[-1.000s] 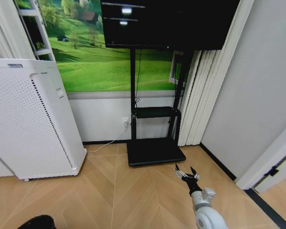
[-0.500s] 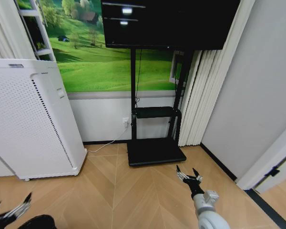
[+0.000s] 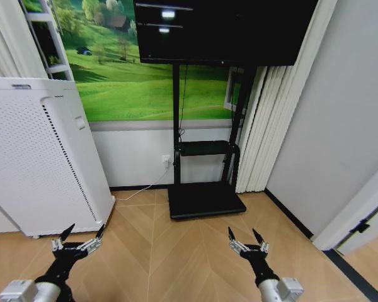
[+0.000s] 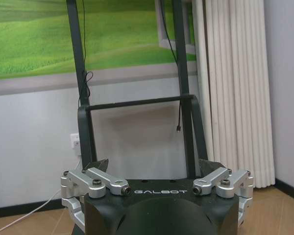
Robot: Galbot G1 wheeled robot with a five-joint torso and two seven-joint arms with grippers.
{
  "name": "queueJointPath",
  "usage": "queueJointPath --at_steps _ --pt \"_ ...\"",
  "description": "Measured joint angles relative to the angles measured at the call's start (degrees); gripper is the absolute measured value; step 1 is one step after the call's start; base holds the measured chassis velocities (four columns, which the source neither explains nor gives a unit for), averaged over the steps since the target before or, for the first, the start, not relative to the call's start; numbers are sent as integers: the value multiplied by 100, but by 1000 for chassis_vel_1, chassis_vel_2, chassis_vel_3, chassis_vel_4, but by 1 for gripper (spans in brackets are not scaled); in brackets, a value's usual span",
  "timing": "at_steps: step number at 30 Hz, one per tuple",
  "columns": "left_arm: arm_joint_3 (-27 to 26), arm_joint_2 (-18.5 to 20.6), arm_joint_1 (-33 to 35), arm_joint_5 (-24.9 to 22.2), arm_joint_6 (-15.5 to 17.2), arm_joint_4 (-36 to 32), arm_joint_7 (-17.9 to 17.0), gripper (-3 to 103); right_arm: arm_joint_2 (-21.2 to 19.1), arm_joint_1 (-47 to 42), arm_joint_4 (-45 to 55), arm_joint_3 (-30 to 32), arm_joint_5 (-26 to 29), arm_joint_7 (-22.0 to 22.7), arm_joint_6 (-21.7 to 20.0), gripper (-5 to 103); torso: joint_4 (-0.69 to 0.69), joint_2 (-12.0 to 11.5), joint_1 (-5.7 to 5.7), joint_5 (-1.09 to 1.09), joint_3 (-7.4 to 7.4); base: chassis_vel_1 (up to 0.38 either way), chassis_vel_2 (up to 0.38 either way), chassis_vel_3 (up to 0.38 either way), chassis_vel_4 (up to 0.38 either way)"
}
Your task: Pick up the trash bin and place the garbage on the floor into it.
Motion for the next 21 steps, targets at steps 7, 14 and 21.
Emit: queueJointPath --at_steps 7,14,21 --pt "44 -74 -24 13 3 2 18 100 115 -34 47 29 -300 -84 74 100 0 0 0 0 0 0 0 0 0" --pt "40 -82 -27 12 9 8 16 100 124 -24 21 35 -340 -103 80 100 1 0 0 0 0 0 0 0 0" --pt "33 -82 -27 6 11 17 14 100 119 -15 11 36 -329 -103 80 100 0 0 0 0 0 0 0 0 0"
